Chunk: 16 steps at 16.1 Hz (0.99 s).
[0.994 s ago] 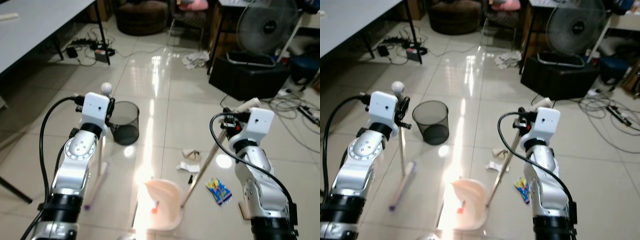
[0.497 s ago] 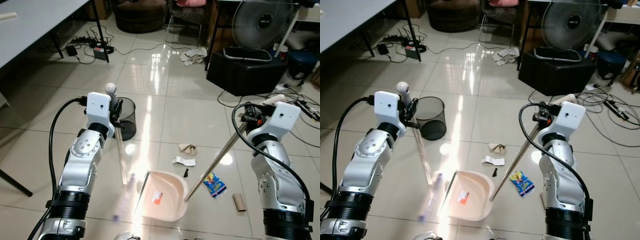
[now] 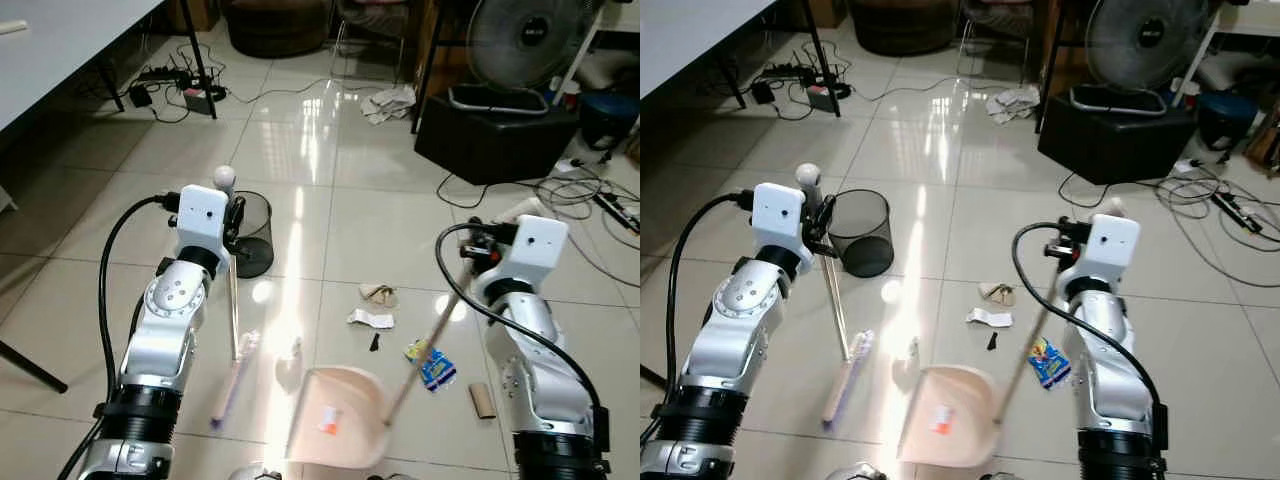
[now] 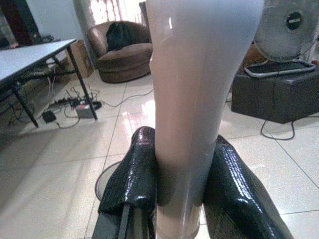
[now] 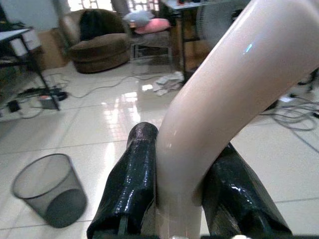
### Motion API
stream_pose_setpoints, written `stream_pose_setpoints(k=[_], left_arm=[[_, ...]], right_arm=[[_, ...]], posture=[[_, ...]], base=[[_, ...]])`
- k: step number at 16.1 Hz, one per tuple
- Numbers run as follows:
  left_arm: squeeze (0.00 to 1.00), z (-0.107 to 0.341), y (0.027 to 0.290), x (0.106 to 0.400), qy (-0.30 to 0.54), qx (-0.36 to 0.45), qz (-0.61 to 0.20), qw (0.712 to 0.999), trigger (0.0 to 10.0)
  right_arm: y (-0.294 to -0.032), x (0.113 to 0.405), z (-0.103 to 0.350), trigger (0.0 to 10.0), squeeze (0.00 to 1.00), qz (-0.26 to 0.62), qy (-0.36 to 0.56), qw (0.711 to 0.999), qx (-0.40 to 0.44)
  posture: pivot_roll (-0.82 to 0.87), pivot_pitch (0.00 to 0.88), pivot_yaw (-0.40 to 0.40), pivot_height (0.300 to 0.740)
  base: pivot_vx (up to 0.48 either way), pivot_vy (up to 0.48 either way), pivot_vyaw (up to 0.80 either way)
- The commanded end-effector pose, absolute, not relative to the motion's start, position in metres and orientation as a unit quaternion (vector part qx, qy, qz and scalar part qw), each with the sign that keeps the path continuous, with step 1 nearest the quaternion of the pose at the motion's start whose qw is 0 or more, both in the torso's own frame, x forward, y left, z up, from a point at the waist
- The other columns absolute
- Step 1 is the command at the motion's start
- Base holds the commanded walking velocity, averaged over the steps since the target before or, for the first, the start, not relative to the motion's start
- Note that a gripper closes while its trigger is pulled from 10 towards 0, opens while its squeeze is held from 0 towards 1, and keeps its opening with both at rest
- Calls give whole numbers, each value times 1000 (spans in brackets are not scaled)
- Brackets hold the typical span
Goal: Sweep floor
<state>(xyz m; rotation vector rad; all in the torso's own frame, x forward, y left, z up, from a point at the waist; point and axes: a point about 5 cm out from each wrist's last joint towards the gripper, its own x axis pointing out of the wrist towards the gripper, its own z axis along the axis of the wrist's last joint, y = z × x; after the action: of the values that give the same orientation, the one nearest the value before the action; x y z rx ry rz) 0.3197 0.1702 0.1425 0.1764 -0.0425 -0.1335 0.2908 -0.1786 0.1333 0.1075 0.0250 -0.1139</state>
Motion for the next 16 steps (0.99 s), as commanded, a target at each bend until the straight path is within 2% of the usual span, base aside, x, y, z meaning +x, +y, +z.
stream_pose_setpoints(k=[1, 3, 5, 15, 16], left_arm=[[0, 152, 172, 315, -49, 87, -56, 993, 10000], [0, 151, 172, 313, -55, 84, -51, 994, 10000], [0, 154, 172, 316, -59, 90, -49, 993, 10000], [0, 161, 170, 325, -68, 107, -66, 990, 10000], [0, 163, 170, 327, -68, 106, -67, 990, 10000]], right_arm=[[-175, 291, 142, 10000, 0, -51, -14, 997, 60], [-171, 294, 147, 10000, 0, -41, -26, 997, 65], [-172, 299, 151, 10000, 0, -39, -33, 997, 63], [-170, 311, 165, 10000, 0, -4, -66, 998, 0], [-169, 311, 164, 10000, 0, -4, -66, 998, 12]], posture=[[29, 29, 3, 740], [30, 9, -10, 740], [28, 26, -14, 740], [36, 23, -6, 740], [39, 27, -4, 740]], base=[[0, 0, 0], [0, 0, 0], [0, 0, 0], [278, 0, 0], [277, 0, 675]])
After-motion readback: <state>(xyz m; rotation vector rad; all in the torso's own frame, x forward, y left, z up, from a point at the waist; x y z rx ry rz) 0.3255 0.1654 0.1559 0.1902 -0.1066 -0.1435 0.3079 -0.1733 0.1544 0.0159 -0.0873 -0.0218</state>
